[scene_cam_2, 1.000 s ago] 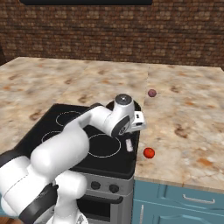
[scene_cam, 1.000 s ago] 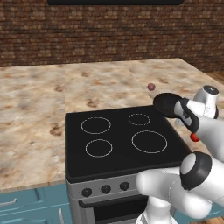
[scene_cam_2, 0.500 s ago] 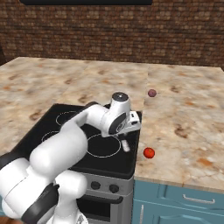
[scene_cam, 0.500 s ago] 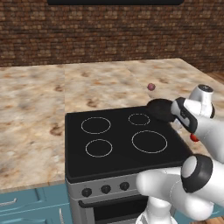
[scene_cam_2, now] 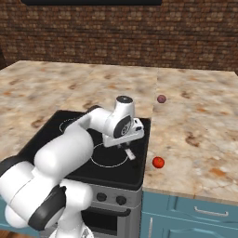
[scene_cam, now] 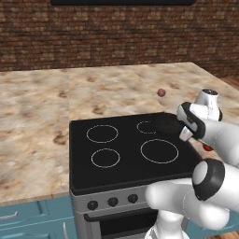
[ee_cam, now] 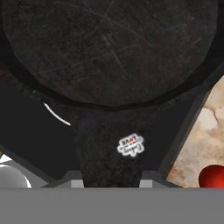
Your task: Place the pan on the front right burner on the stove. Then place the tomato and the onion in the pan and turn on the front right burner.
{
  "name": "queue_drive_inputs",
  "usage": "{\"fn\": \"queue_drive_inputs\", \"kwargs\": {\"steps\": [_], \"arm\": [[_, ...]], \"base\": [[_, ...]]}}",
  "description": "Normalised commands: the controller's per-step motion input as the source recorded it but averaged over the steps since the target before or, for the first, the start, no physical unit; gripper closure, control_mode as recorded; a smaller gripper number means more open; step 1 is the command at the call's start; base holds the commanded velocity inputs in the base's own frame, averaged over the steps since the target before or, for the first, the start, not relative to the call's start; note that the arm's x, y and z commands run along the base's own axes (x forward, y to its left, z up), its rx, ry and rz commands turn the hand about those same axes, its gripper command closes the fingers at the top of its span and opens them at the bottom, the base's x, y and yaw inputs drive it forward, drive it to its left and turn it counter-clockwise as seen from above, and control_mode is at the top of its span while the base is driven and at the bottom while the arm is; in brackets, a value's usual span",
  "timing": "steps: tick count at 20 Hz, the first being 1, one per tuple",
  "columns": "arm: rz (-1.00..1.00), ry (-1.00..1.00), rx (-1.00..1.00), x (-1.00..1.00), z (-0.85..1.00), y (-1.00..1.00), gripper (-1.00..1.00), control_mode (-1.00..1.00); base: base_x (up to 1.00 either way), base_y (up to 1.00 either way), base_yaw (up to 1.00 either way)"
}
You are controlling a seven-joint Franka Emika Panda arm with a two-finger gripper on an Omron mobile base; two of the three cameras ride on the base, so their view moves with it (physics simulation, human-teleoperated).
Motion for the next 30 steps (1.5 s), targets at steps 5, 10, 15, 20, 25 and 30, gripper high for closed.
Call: {"fn": "queue_drive_inputs", "kwargs": {"steps": [5,10,15,20,25,30], "arm": [[0.16,0.05,0.0,0.0,-0.21,0.16,1.0,-1.0],[0.13,0.05,0.0,0.0,-0.23,0.15,1.0,-1.0],[0.06,0.03,0.0,0.0,-0.22,0.13,1.0,-1.0],[0.0,0.0,0.0,0.0,-0.17,0.06,1.0,-1.0],[0.0,0.0,-0.01,0.0,-0.22,0.01,1.0,-1.0],[0.0,0.0,-0.04,-0.04,-0.28,0.0,1.0,-1.0]], "base": [[0.0,0.0,0.0],[0.0,0.0,0.0],[0.0,0.0,0.0],[0.0,0.0,0.0],[0.0,0.0,0.0],[0.0,0.0,0.0]]}}
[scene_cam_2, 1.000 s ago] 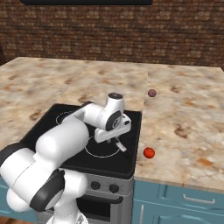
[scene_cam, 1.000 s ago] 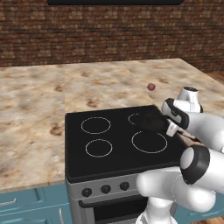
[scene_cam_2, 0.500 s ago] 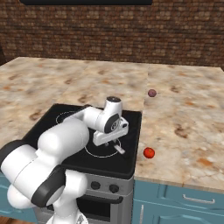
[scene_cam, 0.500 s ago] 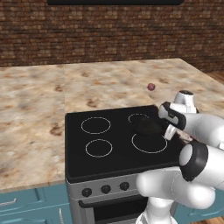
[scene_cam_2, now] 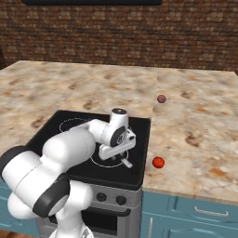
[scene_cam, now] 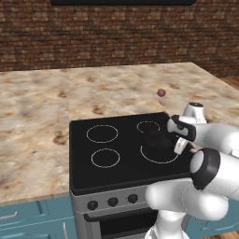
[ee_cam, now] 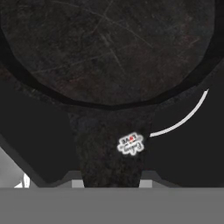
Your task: Place the pan on the front right burner on the stove. Then place the tomato and the onion in the pan and turn on the front right burner.
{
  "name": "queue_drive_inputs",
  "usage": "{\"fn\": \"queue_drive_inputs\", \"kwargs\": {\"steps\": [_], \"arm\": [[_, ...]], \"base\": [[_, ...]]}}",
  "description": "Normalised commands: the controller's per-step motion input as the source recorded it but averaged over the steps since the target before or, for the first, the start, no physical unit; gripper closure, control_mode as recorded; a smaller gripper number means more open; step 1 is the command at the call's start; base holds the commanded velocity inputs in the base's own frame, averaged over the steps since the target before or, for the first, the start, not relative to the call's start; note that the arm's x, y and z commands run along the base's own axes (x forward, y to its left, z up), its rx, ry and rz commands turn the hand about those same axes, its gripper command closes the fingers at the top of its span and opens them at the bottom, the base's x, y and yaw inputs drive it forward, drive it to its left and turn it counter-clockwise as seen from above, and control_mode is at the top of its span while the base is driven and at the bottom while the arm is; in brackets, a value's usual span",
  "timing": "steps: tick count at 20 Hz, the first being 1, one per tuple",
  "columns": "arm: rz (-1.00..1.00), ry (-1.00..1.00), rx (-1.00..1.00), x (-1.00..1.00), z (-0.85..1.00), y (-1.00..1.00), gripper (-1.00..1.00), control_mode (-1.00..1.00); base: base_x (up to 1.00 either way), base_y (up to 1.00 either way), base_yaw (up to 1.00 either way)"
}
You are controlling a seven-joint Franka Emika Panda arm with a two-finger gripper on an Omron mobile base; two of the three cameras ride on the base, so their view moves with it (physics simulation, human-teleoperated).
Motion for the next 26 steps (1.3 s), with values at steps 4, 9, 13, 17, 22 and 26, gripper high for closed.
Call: {"fn": "queue_drive_inputs", "kwargs": {"steps": [4,9,13,17,22,26], "arm": [[0.0,0.0,-0.03,-0.06,-0.26,0.0,1.0,-1.0],[0.0,0.0,-0.02,-0.01,-0.21,0.0,1.0,-1.0],[0.0,-0.02,-0.02,0.0,-0.14,0.0,1.0,-1.0],[0.0,-0.03,-0.02,0.0,-0.14,0.0,1.0,-1.0],[0.0,-0.03,-0.03,0.0,-0.14,0.0,1.0,-1.0],[0.0,-0.02,-0.03,0.0,-0.14,0.0,1.0,-1.0]], "base": [[0.0,0.0,0.0],[0.0,0.0,0.0],[0.0,0.0,0.0],[0.0,0.0,0.0],[0.0,0.0,0.0],[0.0,0.0,0.0]]}}
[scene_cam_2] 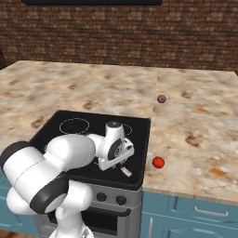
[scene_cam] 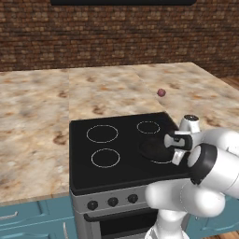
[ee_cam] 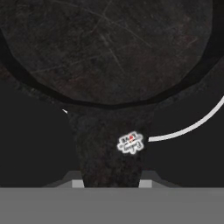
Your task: Place the pan on the front right burner on the stove. Then place the tomato and the onion in the pan and turn on the front right burner.
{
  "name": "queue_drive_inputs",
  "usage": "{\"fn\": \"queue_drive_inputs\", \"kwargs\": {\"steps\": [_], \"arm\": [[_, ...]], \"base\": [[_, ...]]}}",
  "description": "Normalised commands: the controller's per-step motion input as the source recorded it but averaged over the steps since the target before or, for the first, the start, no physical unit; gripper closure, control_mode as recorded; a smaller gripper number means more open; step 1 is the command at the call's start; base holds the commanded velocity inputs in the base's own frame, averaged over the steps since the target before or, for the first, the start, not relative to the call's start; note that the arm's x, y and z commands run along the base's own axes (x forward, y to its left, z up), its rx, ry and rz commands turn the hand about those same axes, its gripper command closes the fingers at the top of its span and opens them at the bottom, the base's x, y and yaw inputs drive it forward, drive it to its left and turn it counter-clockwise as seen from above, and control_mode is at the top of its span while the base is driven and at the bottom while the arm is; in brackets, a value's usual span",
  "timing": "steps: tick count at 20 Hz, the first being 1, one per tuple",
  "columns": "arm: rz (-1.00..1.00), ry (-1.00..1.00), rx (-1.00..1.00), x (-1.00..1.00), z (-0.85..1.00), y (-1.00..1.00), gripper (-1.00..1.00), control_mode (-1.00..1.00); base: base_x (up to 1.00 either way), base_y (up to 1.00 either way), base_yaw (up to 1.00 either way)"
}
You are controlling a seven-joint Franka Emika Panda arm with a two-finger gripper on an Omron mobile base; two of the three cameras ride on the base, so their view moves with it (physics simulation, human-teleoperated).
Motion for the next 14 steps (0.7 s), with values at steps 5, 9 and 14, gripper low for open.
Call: {"fn": "queue_drive_inputs", "kwargs": {"steps": [5,9,14], "arm": [[0.0,-0.01,-0.03,0.0,-0.16,0.0,1.0,-1.0],[0.0,0.0,-0.04,0.0,-0.16,0.0,1.0,-1.0],[0.0,0.0,-0.03,0.0,-0.16,0.0,1.0,-1.0]], "base": [[0.0,0.0,0.0],[0.0,0.0,0.0],[0.0,0.0,0.0]]}}
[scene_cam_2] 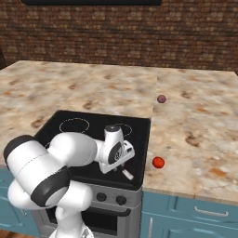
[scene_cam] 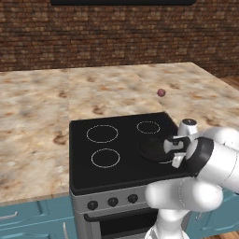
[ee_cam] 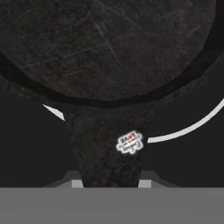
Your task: Place the pan on the front right burner on the stove. Then place the tomato and the onion in the pan and turn on the front right burner.
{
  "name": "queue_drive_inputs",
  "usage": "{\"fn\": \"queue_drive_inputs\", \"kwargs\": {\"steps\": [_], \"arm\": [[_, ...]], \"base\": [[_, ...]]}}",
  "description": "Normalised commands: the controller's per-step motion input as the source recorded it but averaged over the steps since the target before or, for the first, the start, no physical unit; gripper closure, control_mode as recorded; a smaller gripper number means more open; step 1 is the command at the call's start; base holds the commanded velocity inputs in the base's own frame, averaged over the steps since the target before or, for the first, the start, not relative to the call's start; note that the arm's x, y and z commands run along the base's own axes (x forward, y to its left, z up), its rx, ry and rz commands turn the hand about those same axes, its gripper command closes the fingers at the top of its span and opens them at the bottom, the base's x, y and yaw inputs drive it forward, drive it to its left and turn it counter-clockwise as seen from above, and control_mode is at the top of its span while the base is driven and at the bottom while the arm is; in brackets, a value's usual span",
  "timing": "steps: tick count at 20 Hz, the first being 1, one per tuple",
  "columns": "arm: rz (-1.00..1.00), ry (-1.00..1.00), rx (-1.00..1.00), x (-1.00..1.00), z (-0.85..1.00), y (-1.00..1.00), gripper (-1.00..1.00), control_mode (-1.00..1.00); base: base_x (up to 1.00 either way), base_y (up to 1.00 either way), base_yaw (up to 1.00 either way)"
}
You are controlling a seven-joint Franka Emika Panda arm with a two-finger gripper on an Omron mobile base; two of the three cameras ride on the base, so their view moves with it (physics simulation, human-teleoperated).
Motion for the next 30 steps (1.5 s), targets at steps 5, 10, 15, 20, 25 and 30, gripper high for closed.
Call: {"fn": "queue_drive_inputs", "kwargs": {"steps": [5,10,15,20,25,30], "arm": [[0.0,0.0,-0.03,0.0,-0.16,0.0,1.0,-1.0],[0.0,0.0,-0.02,0.0,-0.14,0.0,1.0,-1.0],[-0.06,0.0,-0.02,0.02,-0.12,0.0,1.0,-1.0],[-0.14,0.0,-0.05,0.01,-0.09,-0.07,1.0,-1.0],[-0.15,0.0,-0.05,0.0,-0.09,-0.09,1.0,-1.0],[-0.1,0.0,-0.05,0.0,-0.16,-0.01,-1.0,-1.0]], "base": [[0.0,0.0,0.0],[0.0,0.0,0.0],[0.0,0.0,0.0],[0.0,0.0,0.0],[0.0,0.0,0.0],[0.0,0.0,0.0]]}}
